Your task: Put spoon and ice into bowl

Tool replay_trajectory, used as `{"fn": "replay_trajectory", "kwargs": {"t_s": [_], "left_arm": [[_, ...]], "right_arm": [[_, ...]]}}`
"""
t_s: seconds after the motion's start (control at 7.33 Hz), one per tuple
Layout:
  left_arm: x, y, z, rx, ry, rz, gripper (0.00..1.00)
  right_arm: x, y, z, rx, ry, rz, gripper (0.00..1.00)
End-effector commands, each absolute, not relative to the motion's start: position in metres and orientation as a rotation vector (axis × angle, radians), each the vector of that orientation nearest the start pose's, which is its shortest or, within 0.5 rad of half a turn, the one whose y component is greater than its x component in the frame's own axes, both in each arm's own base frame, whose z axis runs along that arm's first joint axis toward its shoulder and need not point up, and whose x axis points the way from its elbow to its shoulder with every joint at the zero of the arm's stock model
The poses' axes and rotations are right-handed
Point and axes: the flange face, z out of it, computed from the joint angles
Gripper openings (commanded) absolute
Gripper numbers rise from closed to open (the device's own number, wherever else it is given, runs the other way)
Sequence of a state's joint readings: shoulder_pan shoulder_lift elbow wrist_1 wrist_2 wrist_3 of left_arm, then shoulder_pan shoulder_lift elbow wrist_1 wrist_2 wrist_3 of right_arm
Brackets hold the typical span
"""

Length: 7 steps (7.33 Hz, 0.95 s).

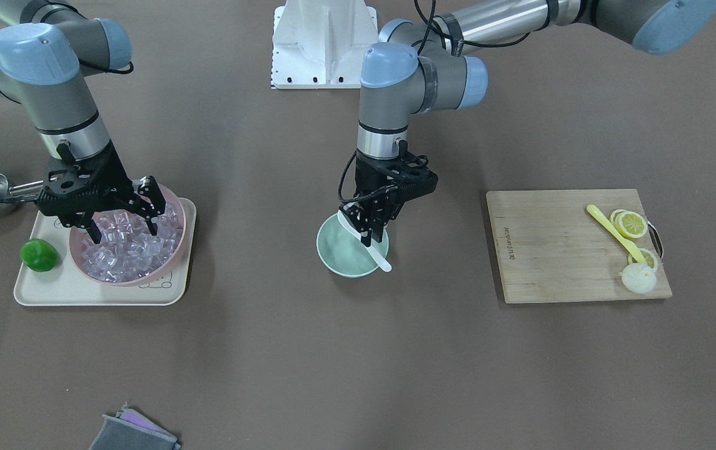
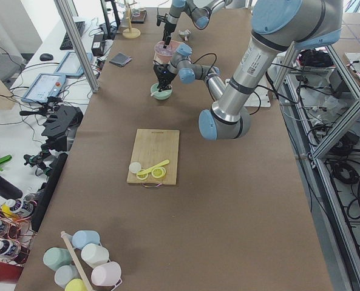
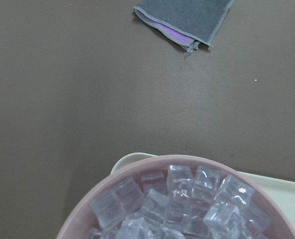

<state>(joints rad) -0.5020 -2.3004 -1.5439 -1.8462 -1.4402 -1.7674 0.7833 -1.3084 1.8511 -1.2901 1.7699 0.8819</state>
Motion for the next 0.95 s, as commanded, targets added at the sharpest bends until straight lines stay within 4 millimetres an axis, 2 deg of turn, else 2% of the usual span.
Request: {"fn": "replay_trajectory", "kwargs": {"t_s": [0.0, 0.14, 0.27, 0.41, 0.55, 0.68, 0.82], "left_arm": [[0.544, -0.463, 0.178, 0.32, 1.002, -0.609, 0.98], [0.52, -0.447, 0.178, 0.313, 0.971, -0.533, 0.98], [0.475, -0.432, 0.178, 0.286, 0.943, -0.387, 0.98], [0.432, -0.434, 0.192, 0.294, 0.923, -0.303, 0.98], [0.404, -0.449, 0.215, 0.283, 0.897, -0.217, 0.98], [0.383, -0.463, 0.232, 0.292, 0.869, -0.162, 0.98], [0.357, -0.481, 0.258, 0.323, 0.812, -0.07, 0.98]], "right_arm": [[-0.332, -0.491, 0.372, 0.389, -0.73, 0.054, 0.95], [-0.332, -0.491, 0.372, 0.387, -0.731, 0.066, 0.92], [-0.332, -0.492, 0.372, 0.387, -0.731, 0.074, 0.86], [-0.332, -0.492, 0.373, 0.39, -0.724, 0.077, 0.86], [-0.332, -0.489, 0.372, 0.389, -0.727, 0.089, 0.86], [-0.337, -0.481, 0.375, 0.341, -0.749, 0.195, 0.87], [-0.346, -0.472, 0.368, 0.299, -0.78, 0.319, 0.88]]}}
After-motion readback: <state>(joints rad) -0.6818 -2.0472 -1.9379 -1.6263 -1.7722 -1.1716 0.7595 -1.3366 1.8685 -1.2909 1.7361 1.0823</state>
